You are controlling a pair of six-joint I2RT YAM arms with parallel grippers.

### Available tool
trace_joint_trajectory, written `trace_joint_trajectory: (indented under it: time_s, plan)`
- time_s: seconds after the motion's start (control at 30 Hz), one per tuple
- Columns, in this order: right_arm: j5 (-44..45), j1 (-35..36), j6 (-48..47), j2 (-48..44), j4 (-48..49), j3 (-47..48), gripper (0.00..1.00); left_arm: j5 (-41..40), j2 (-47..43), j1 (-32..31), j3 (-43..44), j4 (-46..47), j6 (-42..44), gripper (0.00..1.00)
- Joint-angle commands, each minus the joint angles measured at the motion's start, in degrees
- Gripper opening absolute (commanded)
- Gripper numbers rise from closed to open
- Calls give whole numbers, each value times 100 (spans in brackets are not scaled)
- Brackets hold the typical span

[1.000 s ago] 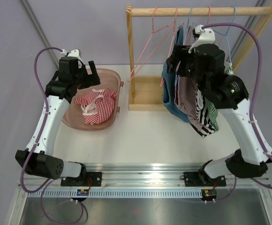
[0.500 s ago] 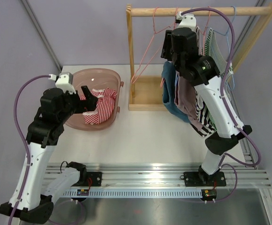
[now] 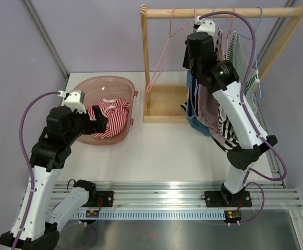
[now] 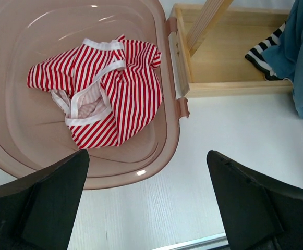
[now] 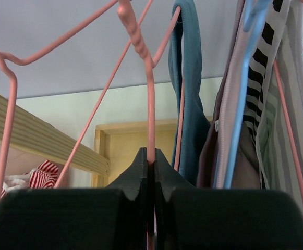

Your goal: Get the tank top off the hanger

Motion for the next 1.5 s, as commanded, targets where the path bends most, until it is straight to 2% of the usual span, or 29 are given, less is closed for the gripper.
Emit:
trace_joint_trajectory:
  time_s: [0.0, 0.13, 0.37, 0.47, 0.57, 0.63, 0.83, 1.07, 1.2, 1.27, 1.33, 1.4, 1.43, 1.47]
  plan:
    - [-79, -5, 64, -469, 294, 69, 0, 258, -132, -22, 16, 187, 150, 99]
    - [-527, -5, 72, -548, 65, 613, 0, 399, -114, -22, 60, 178, 115, 99]
    - [-1459, -5, 247, -1004, -75, 799, 0, 795, -280, -22, 192, 152, 115, 99]
    - [-1924, -5, 370, -1303, -128, 414, 0, 891, -342, -22, 437, 64, 80, 99]
    - [-2460, -5, 476, -2048, 47, -342, 0, 1443, -404, -22, 797, 116, 159, 99]
    - [-2812, -5, 511, -2331, 39, -755, 0, 1989, -465, -22, 956, 388, 212, 99]
    - [-3349, -5, 564, -3298, -269, -1406, 0, 2447, -264, -22, 1729, 1021, 54, 99]
    - [-4104, -5, 503, -4133, -1119, -1495, 0, 3272, 176, -30, 2082, 2312, -262, 99]
    - [-4824, -5, 459, -4529, -1437, -1774, 0, 3265, 509, -109, 2380, 2815, -377, 99]
    - [-5071, -5, 485, -4835, -1455, -1977, 0, 3038, 842, -363, 2686, 2807, -229, 99]
    - [-5221, -5, 564, -5030, -1394, -2127, 0, 2617, 1028, -1021, 2854, 2675, 0, 99]
    - [-5493, -5, 626, -5250, -1192, -2389, 0, 1712, 1309, -1723, 3065, 2491, 507, 99]
    - [-5555, -5, 696, -5320, -1139, -2470, 0, 1448, 1406, -2327, 3110, 2447, 641, 99]
    - [-5616, -5, 714, -5329, -1061, -2540, 0, 1210, 1485, -2507, 3128, 2464, 669, 99]
